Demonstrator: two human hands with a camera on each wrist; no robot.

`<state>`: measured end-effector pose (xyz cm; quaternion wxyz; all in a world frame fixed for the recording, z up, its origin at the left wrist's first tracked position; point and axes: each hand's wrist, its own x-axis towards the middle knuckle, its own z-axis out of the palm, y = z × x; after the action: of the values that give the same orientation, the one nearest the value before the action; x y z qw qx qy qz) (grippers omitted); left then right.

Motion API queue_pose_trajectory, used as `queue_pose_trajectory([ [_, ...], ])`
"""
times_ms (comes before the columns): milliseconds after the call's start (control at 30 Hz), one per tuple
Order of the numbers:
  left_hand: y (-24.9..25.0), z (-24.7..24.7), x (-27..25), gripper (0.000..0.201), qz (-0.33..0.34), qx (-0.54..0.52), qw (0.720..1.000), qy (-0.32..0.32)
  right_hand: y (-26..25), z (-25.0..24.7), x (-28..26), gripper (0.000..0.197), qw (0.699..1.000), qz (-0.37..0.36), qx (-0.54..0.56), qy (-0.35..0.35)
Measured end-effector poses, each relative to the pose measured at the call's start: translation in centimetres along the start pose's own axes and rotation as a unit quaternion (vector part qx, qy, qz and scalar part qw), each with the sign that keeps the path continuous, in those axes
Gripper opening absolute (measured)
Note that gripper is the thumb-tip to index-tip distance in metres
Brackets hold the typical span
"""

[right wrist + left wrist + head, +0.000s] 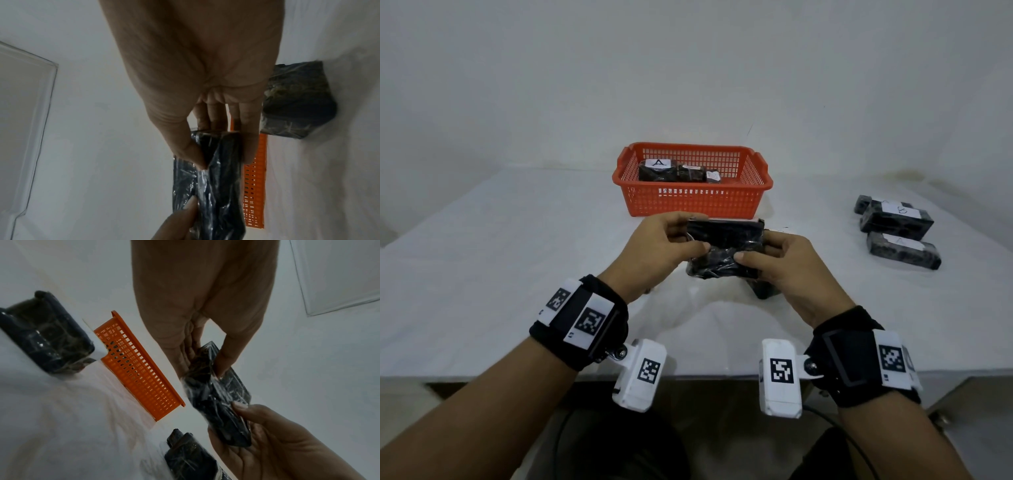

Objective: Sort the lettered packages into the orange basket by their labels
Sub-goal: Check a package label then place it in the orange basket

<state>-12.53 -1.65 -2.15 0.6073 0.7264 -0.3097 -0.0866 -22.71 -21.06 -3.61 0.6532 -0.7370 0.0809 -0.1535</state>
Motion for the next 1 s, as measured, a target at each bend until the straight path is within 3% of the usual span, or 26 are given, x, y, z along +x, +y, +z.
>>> queue_pose_trajectory([
  [300,0.1,-0.2,0.0,0.035,0.003,0.003,1.0,-0.016,-0.2,0.1,0.0,0.019,0.999,-0.026,0.001,0.034],
  [800,-0.2,-0.9,0.4,0.036,-0.003,0.054,0.997,0.047,-1.8,-0.7,-0.2,0.025,0.997,-0.079,0.003,-0.021],
  [1000,-0.2,-0.5,0.4,0.034,-0.01,0.023,0.999,0.04,-1.9,0.5,-0.5,0.043,0.996,-0.019,0.063,-0.064],
])
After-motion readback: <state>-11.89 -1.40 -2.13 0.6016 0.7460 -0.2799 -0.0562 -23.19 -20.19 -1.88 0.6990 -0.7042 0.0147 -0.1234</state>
